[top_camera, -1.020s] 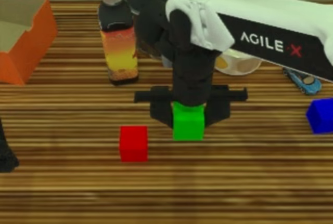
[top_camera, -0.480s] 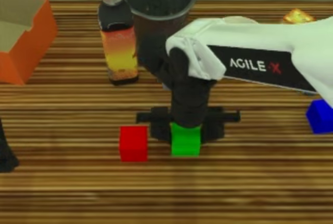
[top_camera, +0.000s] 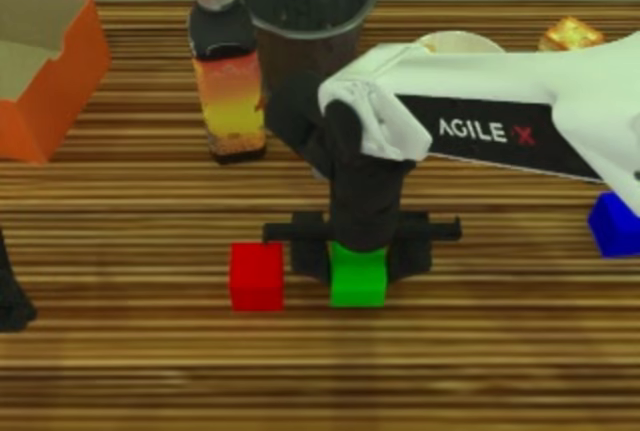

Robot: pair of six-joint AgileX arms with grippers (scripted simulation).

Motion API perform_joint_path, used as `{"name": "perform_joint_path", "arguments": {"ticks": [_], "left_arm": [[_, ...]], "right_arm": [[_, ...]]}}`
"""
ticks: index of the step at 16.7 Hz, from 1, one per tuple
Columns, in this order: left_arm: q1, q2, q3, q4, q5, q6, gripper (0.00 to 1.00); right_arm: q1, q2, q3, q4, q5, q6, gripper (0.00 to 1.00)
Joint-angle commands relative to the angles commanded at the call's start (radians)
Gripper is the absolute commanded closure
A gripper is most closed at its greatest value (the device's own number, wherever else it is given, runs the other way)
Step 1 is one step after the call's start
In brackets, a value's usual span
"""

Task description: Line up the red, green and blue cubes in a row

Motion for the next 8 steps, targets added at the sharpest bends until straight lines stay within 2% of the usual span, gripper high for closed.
{"name": "perform_joint_path", "arguments": {"ticks": [8], "left_arm": [[0.000, 0.000, 0.000, 0.000, 0.000, 0.000, 0.00]], "right_arm": [[0.000, 0.000, 0.000, 0.000, 0.000, 0.000, 0.17]]}}
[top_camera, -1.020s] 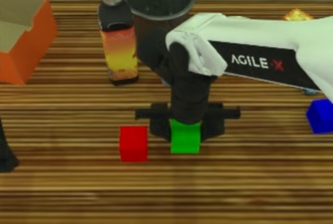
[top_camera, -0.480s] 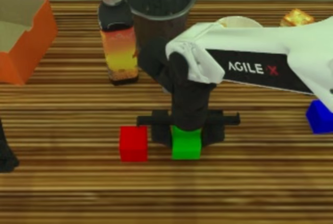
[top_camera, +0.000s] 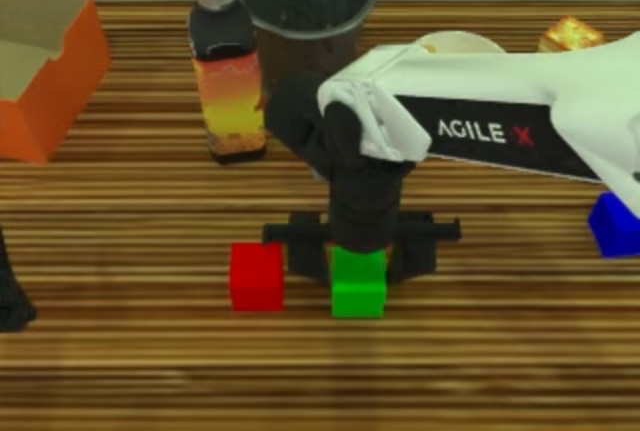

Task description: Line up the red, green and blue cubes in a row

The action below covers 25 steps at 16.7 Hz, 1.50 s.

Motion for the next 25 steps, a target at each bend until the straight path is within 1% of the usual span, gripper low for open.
{"name": "perform_joint_path", "arguments": {"ticks": [2, 3, 12, 14, 19, 25], "left_arm": [[0.000, 0.000, 0.000, 0.000, 0.000, 0.000, 0.00], [0.000, 0.000, 0.000, 0.000, 0.000, 0.000, 0.00], [0.000, 0.000, 0.000, 0.000, 0.000, 0.000, 0.00], [0.000, 0.000, 0.000, 0.000, 0.000, 0.000, 0.00], [0.000, 0.000, 0.000, 0.000, 0.000, 0.000, 0.00], [0.000, 0.000, 0.000, 0.000, 0.000, 0.000, 0.00]], "right_arm": [[0.000, 0.000, 0.000, 0.000, 0.000, 0.000, 0.02], [0.000, 0.000, 0.000, 0.000, 0.000, 0.000, 0.00], [-0.002, -0.001, 0.004, -0.004, 0.000, 0.000, 0.00], [0.001, -0.010, 0.036, -0.041, 0.000, 0.000, 0.00], [0.006, -0.058, 0.155, -0.219, -0.001, 0.000, 0.00], [-0.001, -0.065, 0.169, -0.236, -0.001, -0.004, 0.00]]}}
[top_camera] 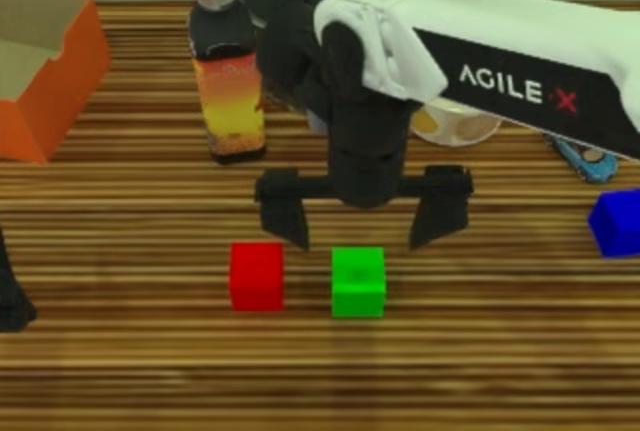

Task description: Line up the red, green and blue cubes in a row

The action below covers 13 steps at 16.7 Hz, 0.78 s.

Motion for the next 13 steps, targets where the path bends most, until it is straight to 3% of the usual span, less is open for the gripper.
{"name": "perform_joint_path", "arguments": {"ticks": [5, 13], "left_arm": [[0.000, 0.000, 0.000, 0.000, 0.000, 0.000, 0.00], [0.000, 0.000, 0.000, 0.000, 0.000, 0.000, 0.00]], "right_arm": [[-0.136, -0.038, -0.065, 0.030, 0.000, -0.160, 0.00], [-0.554, -0.154, -0.283, 0.116, -0.003, -0.677, 0.00]]}}
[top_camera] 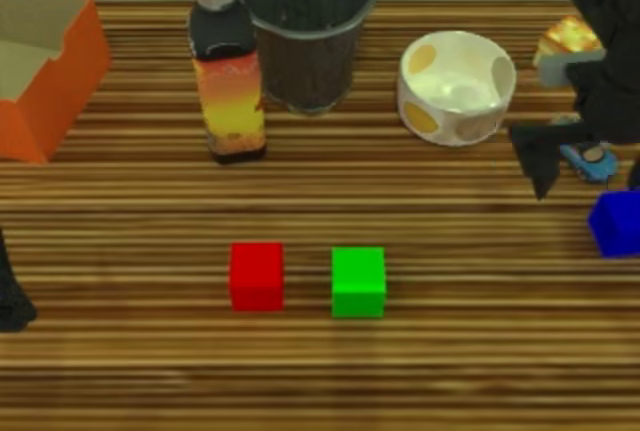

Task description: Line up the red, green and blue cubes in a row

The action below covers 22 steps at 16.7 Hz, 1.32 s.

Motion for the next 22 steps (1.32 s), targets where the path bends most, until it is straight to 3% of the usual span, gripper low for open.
{"name": "perform_joint_path", "arguments": {"ticks": [3, 5, 11, 19, 22], "left_arm": [[0.000, 0.000, 0.000, 0.000, 0.000, 0.000, 0.00], [0.000, 0.000, 0.000, 0.000, 0.000, 0.000, 0.00], [0.000, 0.000, 0.000, 0.000, 0.000, 0.000, 0.00], [0.000, 0.000, 0.000, 0.000, 0.000, 0.000, 0.00], [0.000, 0.000, 0.000, 0.000, 0.000, 0.000, 0.00]], "right_arm": [[-0.110, -0.038, -0.056, 0.028, -0.001, -0.118, 0.00], [-0.134, -0.048, -0.070, 0.036, -0.001, -0.143, 0.00], [-0.131, -0.037, -0.075, 0.050, 0.000, -0.141, 0.00], [-0.133, 0.080, -0.225, 0.320, 0.000, -0.139, 0.00], [-0.133, 0.093, -0.241, 0.348, 0.000, -0.139, 0.00]]}}
